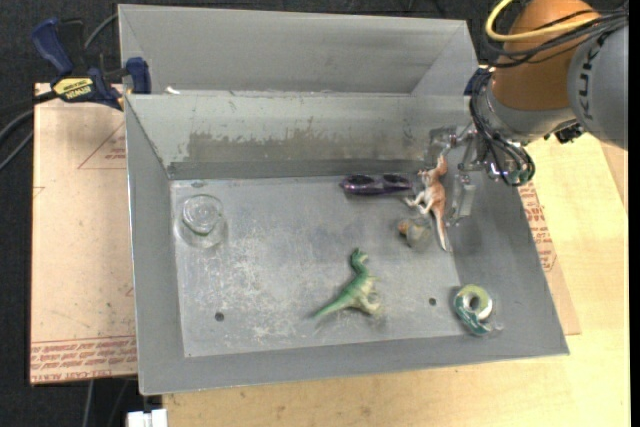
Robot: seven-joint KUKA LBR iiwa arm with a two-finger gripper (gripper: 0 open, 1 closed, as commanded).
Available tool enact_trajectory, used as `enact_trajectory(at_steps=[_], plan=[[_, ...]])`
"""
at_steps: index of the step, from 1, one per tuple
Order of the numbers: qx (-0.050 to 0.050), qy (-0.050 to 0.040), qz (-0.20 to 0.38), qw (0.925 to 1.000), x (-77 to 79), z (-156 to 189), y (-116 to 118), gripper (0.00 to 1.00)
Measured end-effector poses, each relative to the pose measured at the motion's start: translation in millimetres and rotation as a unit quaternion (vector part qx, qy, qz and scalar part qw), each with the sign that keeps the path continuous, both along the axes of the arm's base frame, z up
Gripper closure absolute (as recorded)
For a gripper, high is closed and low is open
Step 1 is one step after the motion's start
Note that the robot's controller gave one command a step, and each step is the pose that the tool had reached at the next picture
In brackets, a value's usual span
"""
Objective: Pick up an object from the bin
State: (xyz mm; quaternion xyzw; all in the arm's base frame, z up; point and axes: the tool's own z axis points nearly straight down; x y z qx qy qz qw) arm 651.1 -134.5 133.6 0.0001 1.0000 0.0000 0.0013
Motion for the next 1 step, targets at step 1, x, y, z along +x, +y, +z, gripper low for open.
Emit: enact_trajectory(at_steps=[1], plan=[[0.0,-0.0001,-0.1,0.995,-9.4,-47.4,19.8,0.0]])
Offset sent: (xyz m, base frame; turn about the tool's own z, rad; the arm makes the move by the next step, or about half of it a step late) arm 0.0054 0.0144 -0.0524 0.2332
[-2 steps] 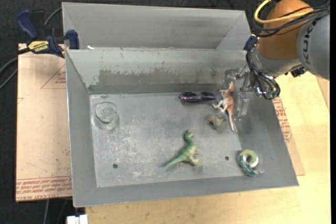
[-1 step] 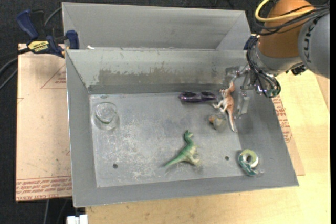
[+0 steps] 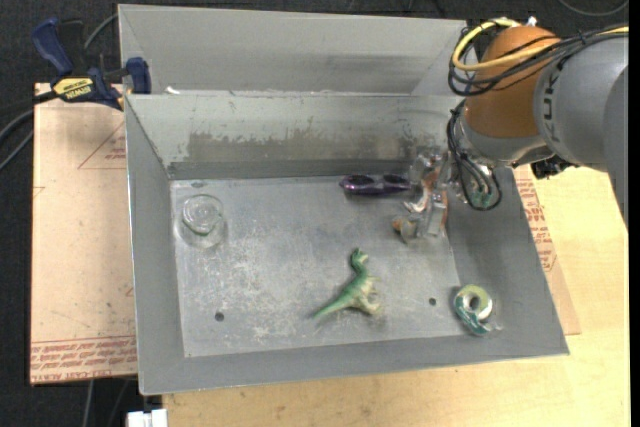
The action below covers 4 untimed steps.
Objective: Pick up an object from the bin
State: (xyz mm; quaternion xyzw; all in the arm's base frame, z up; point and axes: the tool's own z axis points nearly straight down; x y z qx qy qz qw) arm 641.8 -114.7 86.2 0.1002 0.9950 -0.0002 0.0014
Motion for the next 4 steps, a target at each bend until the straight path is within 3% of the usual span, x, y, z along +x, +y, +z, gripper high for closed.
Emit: enact_trajectory(at_steps=[1,2,3,4], plan=[[0.002,0.0029,-0.016,0.9999,15.5,-2.1,-4.3,0.0],[-0.002,-0.0001,-0.136,0.9907,15.0,-9.6,23.1,0.0],[0.003,0.0007,-0.105,0.9945,13.4,-10.0,12.8,0.0],[-0.004,-0.0001,-0.147,0.9891,14.5,-10.2,30.1,0.0]])
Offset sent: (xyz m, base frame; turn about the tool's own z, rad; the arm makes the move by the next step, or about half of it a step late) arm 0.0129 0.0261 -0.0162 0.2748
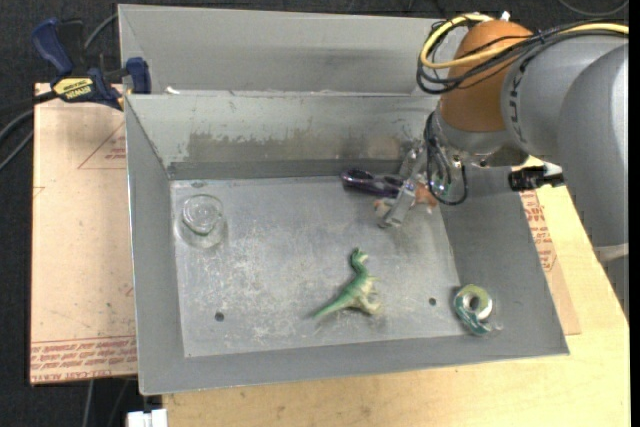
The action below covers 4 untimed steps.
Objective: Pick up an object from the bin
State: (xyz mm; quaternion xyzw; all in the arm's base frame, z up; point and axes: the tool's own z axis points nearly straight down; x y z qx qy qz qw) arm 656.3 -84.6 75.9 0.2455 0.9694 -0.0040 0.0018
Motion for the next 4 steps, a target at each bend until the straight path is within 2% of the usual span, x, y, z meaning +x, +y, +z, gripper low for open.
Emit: enact_trajectory(at_steps=[1,2,3,4], plan=[[0.005,-0.0057,0.011,0.9999,-7.8,0.8,-0.6,0.0],[-0.002,-0.0041,-0.009,0.9999,3.3,2.6,4.0,1.0],[-0.002,-0.0043,-0.009,0.9999,3.3,2.6,4.0,1.0],[-0.003,-0.0088,-0.024,0.9997,-0.6,22.0,0.8,1.0]])
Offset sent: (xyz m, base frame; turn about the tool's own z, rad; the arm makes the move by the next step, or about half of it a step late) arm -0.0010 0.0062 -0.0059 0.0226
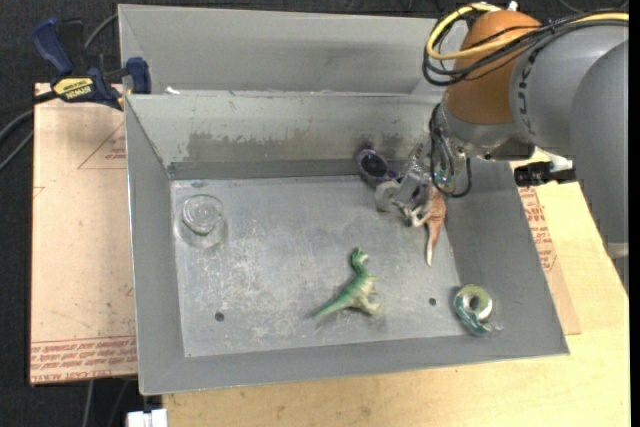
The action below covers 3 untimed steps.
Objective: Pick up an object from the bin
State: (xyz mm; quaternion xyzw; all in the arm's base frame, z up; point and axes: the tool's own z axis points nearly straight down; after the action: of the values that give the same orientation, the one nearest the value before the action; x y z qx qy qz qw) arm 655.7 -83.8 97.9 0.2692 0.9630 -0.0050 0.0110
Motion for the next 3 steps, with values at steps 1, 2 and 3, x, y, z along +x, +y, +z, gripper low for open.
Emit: enact_trajectory(at_steps=[1,2,3], plan=[[0.002,-0.0024,0.001,1.0,2.5,-8.9,-4.5,1.0],[0.002,-0.005,-0.012,0.9999,1.7,-10.5,-25.4,1.0],[-0.004,-0.0082,-0.052,0.9986,0.6,-14.5,-12.2,1.0]])
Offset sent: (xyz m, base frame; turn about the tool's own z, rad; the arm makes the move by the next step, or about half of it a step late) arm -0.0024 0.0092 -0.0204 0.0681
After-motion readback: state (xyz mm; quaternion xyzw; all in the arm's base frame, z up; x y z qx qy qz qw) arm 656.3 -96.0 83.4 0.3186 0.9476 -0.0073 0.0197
